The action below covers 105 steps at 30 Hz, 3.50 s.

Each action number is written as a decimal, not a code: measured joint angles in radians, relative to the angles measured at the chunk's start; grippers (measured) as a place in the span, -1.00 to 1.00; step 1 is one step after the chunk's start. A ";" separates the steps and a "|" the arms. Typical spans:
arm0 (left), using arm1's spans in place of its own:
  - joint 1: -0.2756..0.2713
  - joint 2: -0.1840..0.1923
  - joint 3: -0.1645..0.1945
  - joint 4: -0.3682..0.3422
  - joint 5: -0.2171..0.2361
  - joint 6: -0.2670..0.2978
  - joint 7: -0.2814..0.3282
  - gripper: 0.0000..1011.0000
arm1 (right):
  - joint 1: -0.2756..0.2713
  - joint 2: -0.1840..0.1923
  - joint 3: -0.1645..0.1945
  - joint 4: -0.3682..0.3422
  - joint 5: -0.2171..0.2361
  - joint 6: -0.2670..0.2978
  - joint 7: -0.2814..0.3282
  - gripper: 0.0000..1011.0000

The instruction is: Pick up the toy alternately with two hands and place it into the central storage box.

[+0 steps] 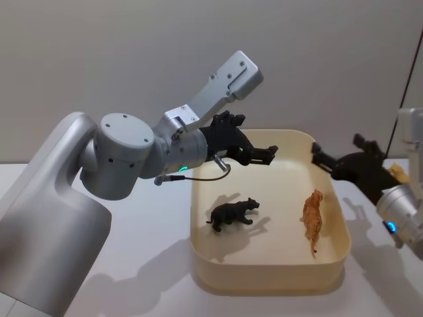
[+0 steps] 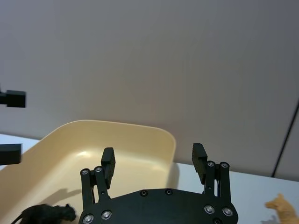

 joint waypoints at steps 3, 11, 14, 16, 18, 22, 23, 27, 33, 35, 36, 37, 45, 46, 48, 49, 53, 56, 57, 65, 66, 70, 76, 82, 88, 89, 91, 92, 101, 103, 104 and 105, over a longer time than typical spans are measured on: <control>0.000 0.000 0.000 0.000 0.000 0.000 0.000 0.98 | -0.005 0.010 0.012 -0.002 -0.006 -0.025 -0.024 0.98; 0.000 0.000 0.000 0.000 0.000 0.000 0.000 0.98 | -0.039 0.051 0.054 -0.022 -0.013 -0.053 -0.079 0.98; 0.000 0.000 0.000 0.000 0.000 0.000 0.000 0.98 | -0.051 0.064 0.066 -0.028 -0.014 -0.053 -0.093 0.98; 0.000 0.000 0.000 0.000 0.000 0.000 0.000 0.98 | -0.062 0.074 0.076 -0.032 -0.015 -0.052 -0.105 0.98; 0.000 0.000 0.000 0.000 0.000 0.000 0.000 0.98 | -0.073 0.084 0.086 -0.035 -0.017 -0.049 -0.116 0.98; 0.000 0.000 0.000 0.000 0.000 0.000 0.000 0.98 | -0.089 0.099 0.101 -0.036 -0.019 -0.041 -0.133 0.98; 0.000 0.000 0.000 0.000 0.000 0.000 0.000 0.98 | -0.091 0.101 0.104 -0.036 -0.020 -0.040 -0.134 0.98; 0.000 0.000 0.000 0.000 0.000 0.000 0.000 0.98 | -0.101 0.111 0.114 -0.026 -0.025 -0.031 -0.150 0.98; 0.000 0.000 0.000 0.000 0.000 0.000 0.000 0.98 | -0.097 0.113 0.119 0.009 -0.037 -0.023 -0.163 0.98; 0.000 0.000 0.000 0.000 0.000 0.000 0.000 0.98 | -0.091 0.111 0.119 0.024 -0.042 -0.022 -0.166 0.98; 0.000 0.000 0.000 0.000 0.000 0.000 0.000 0.98 | -0.088 0.110 0.118 0.031 -0.044 -0.022 -0.166 0.98; 0.000 0.000 0.000 0.000 0.000 0.000 0.000 0.98 | -0.080 0.107 0.116 0.049 -0.050 -0.022 -0.168 0.98; 0.000 0.000 0.000 0.000 0.000 0.000 0.000 0.98 | -0.031 0.087 0.100 0.149 -0.084 -0.031 -0.172 0.98; 0.000 0.000 0.000 0.000 0.000 0.000 0.000 0.98 | -0.028 0.086 0.099 0.155 -0.087 -0.033 -0.173 0.98; 0.000 0.000 0.000 0.000 0.000 0.000 0.000 0.98 | -0.012 0.079 0.094 0.187 -0.096 -0.037 -0.175 0.98; 0.000 0.000 0.000 0.000 0.000 0.000 0.000 0.98 | -0.002 0.075 0.091 0.205 -0.101 -0.040 -0.177 0.98; 0.000 0.000 0.000 0.000 0.000 0.000 0.000 0.98 | 0.023 0.064 0.082 0.254 -0.114 -0.048 -0.183 0.98; 0.000 0.000 0.000 0.000 0.000 0.000 0.000 0.98 | 0.041 0.056 0.077 0.288 -0.124 -0.054 -0.187 0.98; 0.000 0.000 0.000 0.000 0.000 0.000 0.000 0.98 | 0.045 0.053 0.075 0.297 -0.126 -0.055 -0.189 0.94; 0.000 0.000 0.000 0.000 0.000 0.000 0.000 0.98 | 0.073 0.041 0.067 0.351 -0.141 -0.065 -0.196 0.55; 0.000 0.000 0.000 0.000 0.000 0.000 0.000 0.98 | 0.075 0.040 0.066 0.355 -0.142 -0.065 -0.197 0.55; 0.000 0.000 0.000 0.000 0.000 0.000 0.000 0.98 | 0.083 0.037 0.064 0.370 -0.145 -0.068 -0.198 0.24; 0.000 0.000 0.000 0.000 0.000 0.000 0.000 0.98 | 0.091 0.033 0.061 0.385 -0.150 -0.071 -0.200 -0.12; 0.000 0.000 0.000 0.000 0.000 0.000 0.000 0.98 | 0.094 0.032 0.061 0.390 -0.151 -0.073 -0.200 -0.29; 0.000 0.000 0.000 0.000 0.000 0.000 0.000 0.98 | 0.090 0.032 0.061 0.377 -0.147 -0.092 -0.175 -0.29; 0.000 0.000 0.000 0.000 0.000 0.000 0.000 0.98 | 0.087 0.033 0.061 0.367 -0.144 -0.098 -0.167 -0.29; 0.000 0.000 0.000 0.000 0.000 0.000 0.000 0.98 | 0.082 0.033 0.062 0.350 -0.136 -0.108 -0.152 -0.29; 0.000 0.000 0.000 0.000 0.000 0.000 0.000 0.98 | 0.080 0.034 0.062 0.342 -0.133 -0.111 -0.148 -0.29; 0.000 0.000 0.000 0.000 0.000 0.000 0.000 0.98 | 0.059 0.039 0.068 0.236 -0.083 -0.135 -0.085 -0.29; 0.000 0.000 0.000 0.000 0.000 0.000 0.000 0.98 | 0.054 0.040 0.068 0.204 -0.067 -0.136 -0.064 -0.29; 0.000 0.000 0.000 0.000 0.000 0.000 0.000 0.98 | 0.053 0.040 0.068 0.187 -0.057 -0.136 -0.050 -0.29; 0.000 0.000 0.000 0.000 0.000 0.000 0.000 0.98 | 0.053 0.040 0.068 0.178 -0.051 -0.136 -0.041 -0.29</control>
